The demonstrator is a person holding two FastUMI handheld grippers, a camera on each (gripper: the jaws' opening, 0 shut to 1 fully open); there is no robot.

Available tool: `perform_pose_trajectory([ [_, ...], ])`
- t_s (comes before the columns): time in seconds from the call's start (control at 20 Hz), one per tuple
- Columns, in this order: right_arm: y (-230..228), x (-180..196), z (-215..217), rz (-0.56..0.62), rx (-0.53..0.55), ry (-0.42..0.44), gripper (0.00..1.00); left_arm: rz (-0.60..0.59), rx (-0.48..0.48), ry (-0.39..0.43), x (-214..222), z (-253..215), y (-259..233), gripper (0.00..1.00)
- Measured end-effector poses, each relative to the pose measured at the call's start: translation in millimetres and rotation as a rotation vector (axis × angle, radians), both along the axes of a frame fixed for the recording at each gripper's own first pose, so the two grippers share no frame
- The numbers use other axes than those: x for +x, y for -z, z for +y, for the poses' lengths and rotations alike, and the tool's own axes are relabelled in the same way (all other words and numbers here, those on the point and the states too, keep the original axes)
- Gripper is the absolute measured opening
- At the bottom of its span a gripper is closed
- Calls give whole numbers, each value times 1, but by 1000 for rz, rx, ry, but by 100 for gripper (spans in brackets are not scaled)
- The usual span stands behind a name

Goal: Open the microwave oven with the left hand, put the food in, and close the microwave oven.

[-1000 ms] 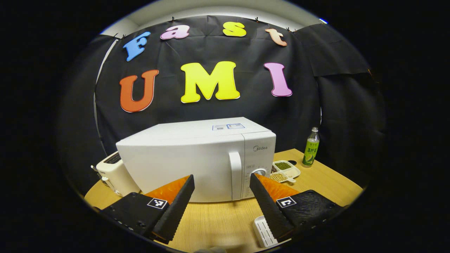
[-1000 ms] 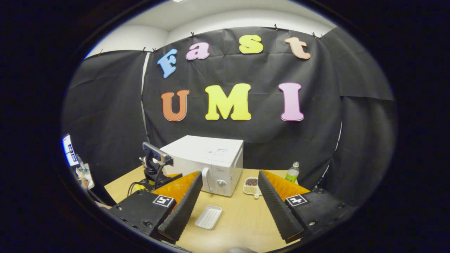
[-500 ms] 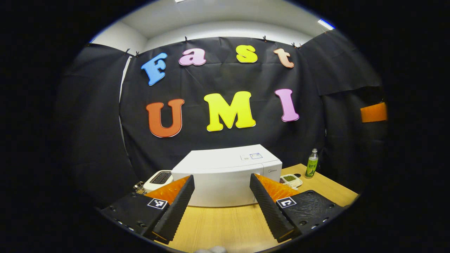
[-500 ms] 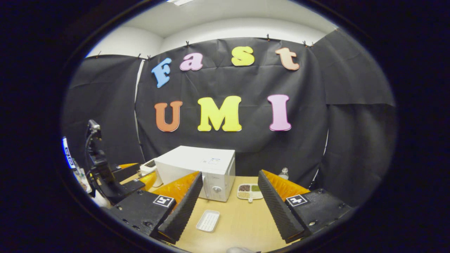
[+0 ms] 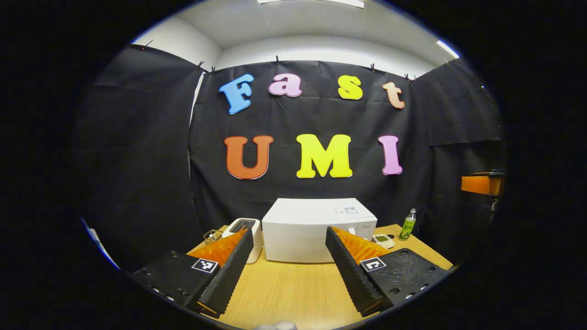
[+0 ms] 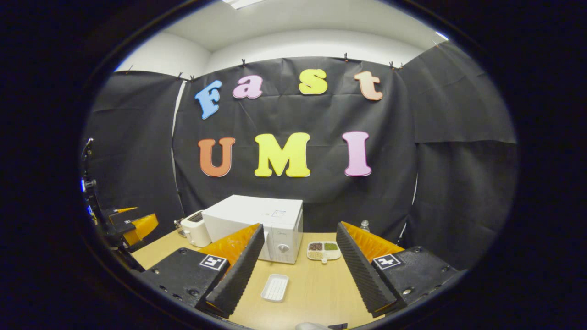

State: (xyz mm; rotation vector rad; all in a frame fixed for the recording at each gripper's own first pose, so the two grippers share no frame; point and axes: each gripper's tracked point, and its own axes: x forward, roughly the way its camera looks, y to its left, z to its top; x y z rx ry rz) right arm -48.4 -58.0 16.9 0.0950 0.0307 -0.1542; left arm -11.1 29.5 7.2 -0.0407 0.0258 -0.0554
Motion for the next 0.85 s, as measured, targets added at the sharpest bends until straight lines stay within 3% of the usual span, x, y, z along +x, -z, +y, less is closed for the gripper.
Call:
perform_pose_trajectory([
  [0.15,-3,-6,-1,-7,5,19,100,-10,-10,0,-5,6,-7,100],
  [0.2,-4,-7,0,-12,3,25,92,-16,-13,0,-6,5,-8,96],
  [0.25,-6,-8,-3,-15,1,40,100,-20,-14,3,-7,4,-11,96],
  [0.3,-8,-9,-5,-17,3,51,100,-22,-15,5,-8,4,-11,96],
  [0.35,-10,-10,-5,-24,6,56,92,-23,-14,8,-6,4,-12,96],
  [0.5,-14,-8,-7,-34,6,74,92,-19,-33,25,-5,-3,-17,96],
  [0.55,-15,-9,-7,-34,6,77,100,-21,-40,29,-5,-4,-18,96],
  [0.6,-15,-9,-5,-39,5,75,92,-26,-44,39,-6,-7,-21,96],
  [0.65,-15,-9,-6,-40,3,77,100,-33,-44,45,-6,-10,-26,96],
  [0.7,-14,-7,-6,-37,2,76,92,-38,-39,45,-4,-10,-27,96],
  [0.75,-14,-7,-6,-37,8,72,92,-35,-41,49,-2,-11,-28,91],
  [0.8,-12,-5,-7,-27,15,71,92,-29,-48,51,-2,-12,-27,96],
  [0.85,-12,-4,-7,-24,15,68,92,-28,-56,55,-3,-14,-29,86],
])
